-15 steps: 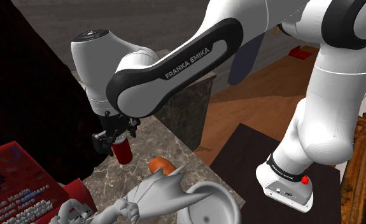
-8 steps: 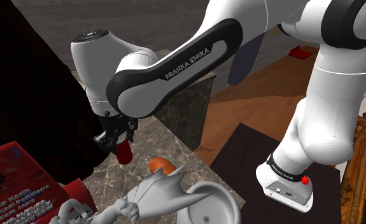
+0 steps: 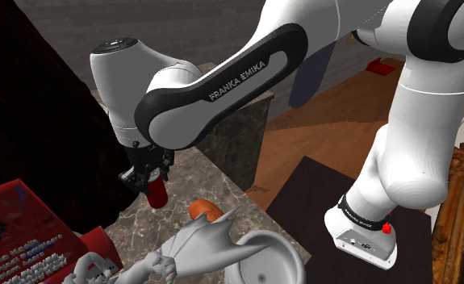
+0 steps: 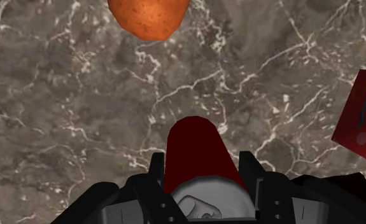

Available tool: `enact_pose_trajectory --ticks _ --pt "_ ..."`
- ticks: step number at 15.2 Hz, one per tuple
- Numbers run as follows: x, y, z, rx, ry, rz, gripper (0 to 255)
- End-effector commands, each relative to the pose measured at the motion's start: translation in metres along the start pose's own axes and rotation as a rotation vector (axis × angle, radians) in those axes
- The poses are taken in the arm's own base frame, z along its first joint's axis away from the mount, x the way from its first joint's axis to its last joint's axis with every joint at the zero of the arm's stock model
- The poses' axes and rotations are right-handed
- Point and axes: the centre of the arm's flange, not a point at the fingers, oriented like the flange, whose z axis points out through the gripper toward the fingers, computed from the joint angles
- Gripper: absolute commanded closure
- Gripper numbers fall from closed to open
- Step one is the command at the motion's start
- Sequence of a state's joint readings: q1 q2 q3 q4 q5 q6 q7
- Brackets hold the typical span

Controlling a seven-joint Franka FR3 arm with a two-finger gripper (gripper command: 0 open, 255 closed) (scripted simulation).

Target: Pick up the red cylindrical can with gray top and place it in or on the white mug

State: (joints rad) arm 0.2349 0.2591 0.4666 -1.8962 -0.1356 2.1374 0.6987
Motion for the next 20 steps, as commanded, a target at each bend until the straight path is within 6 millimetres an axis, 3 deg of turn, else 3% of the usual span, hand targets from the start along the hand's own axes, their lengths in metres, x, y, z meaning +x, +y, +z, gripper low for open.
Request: enact_pose_trajectory --ticks 1,20 --pt "0.000 0.000 0.000 0.000 0.000 0.000 255" --pt "0.001 -0.001 -0.100 0.000 0.000 0.000 255"
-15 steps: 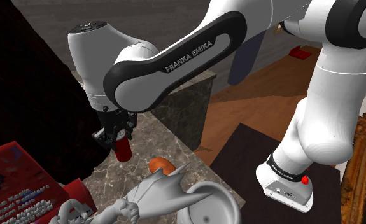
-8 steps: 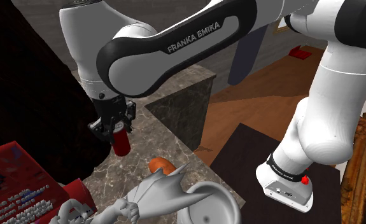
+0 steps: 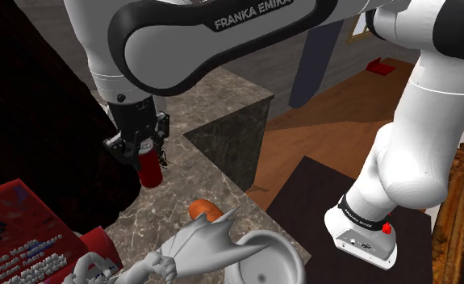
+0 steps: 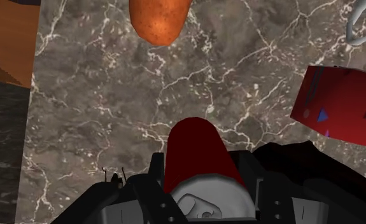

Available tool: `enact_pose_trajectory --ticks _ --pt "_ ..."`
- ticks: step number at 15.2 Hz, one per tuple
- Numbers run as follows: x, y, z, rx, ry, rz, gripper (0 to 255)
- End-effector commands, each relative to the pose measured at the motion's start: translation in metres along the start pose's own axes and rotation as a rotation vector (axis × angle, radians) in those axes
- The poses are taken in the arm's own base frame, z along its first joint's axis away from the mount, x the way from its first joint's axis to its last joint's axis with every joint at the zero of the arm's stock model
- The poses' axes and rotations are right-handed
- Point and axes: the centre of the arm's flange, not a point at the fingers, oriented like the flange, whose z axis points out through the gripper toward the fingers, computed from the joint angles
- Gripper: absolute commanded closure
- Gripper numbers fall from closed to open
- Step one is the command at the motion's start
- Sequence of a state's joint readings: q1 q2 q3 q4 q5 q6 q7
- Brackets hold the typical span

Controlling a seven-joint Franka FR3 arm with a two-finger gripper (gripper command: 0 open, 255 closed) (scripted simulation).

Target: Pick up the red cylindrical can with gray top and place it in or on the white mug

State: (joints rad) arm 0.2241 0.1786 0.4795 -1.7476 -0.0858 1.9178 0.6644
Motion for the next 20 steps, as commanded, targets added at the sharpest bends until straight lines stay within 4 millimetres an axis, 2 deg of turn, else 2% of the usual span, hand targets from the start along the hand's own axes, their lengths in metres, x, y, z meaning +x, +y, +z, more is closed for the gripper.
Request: enact_pose_trajectory --ticks 1,14,20 --pt "0.000 -0.002 -0.010 0.000 0.000 0.000 255" --pt "0.001 -0.002 -0.075 0.000 0.000 0.000 255" --pt "-0.078 -0.008 -0.082 0.000 0.000 0.000 255"
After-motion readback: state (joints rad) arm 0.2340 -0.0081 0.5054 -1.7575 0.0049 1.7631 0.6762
